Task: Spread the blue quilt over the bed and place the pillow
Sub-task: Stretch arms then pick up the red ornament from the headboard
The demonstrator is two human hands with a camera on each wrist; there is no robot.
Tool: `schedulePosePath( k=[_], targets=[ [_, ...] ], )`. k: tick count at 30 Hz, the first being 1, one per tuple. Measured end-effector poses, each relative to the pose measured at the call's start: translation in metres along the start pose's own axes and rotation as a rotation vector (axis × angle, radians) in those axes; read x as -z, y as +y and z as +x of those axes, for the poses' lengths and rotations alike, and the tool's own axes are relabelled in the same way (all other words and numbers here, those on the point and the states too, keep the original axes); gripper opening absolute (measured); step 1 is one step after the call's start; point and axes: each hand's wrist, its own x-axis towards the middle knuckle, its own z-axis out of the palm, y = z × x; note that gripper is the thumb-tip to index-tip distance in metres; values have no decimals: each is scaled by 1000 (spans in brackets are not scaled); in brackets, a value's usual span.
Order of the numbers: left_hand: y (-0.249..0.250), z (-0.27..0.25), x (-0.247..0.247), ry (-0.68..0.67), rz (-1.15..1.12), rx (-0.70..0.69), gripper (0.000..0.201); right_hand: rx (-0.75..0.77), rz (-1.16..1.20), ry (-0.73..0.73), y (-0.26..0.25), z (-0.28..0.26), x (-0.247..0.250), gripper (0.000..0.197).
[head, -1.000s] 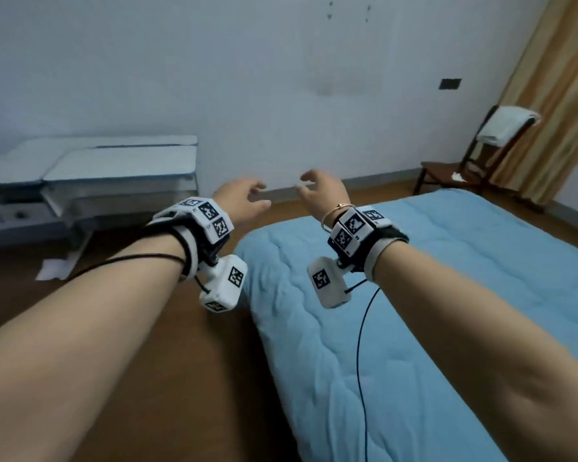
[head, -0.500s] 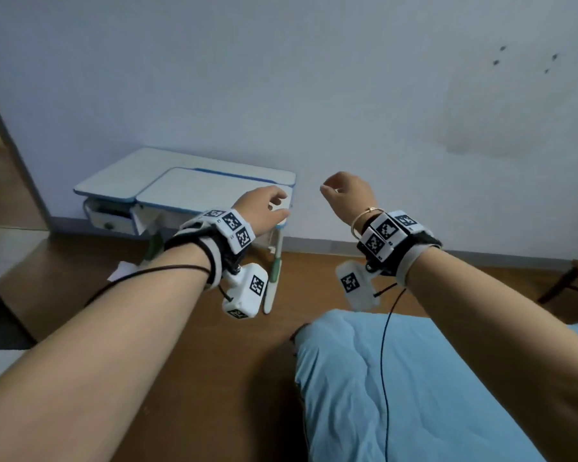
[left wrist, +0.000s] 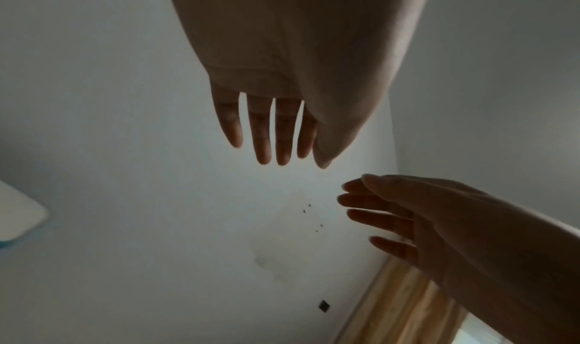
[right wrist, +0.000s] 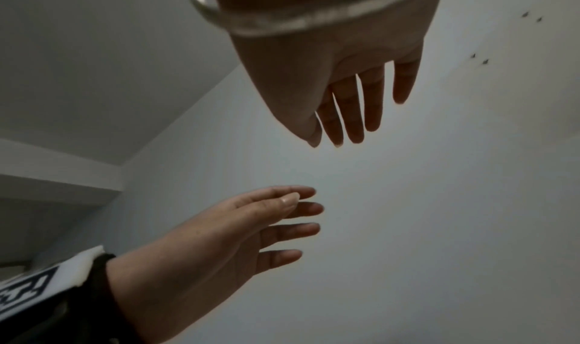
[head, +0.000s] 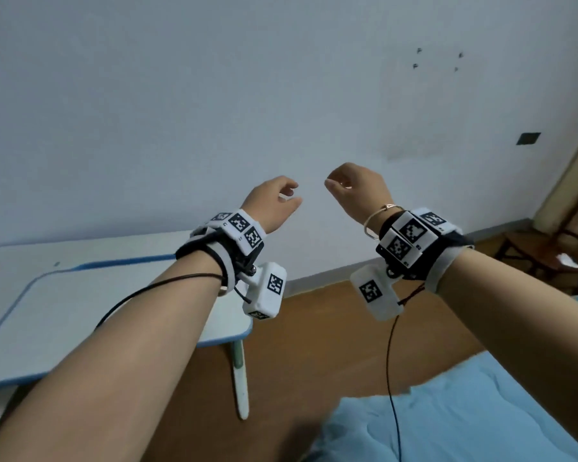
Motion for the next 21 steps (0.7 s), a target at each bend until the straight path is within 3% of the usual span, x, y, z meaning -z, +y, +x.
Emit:
schedulePosePath(
  k=[13,21],
  targets=[
    [17,342,-126,-157,-144,-269,38,-229,-193,248,183,256,6,25],
    [92,501,-244,-289,-264,-415,38,-366,-289,360,322,351,52,27]
  ],
)
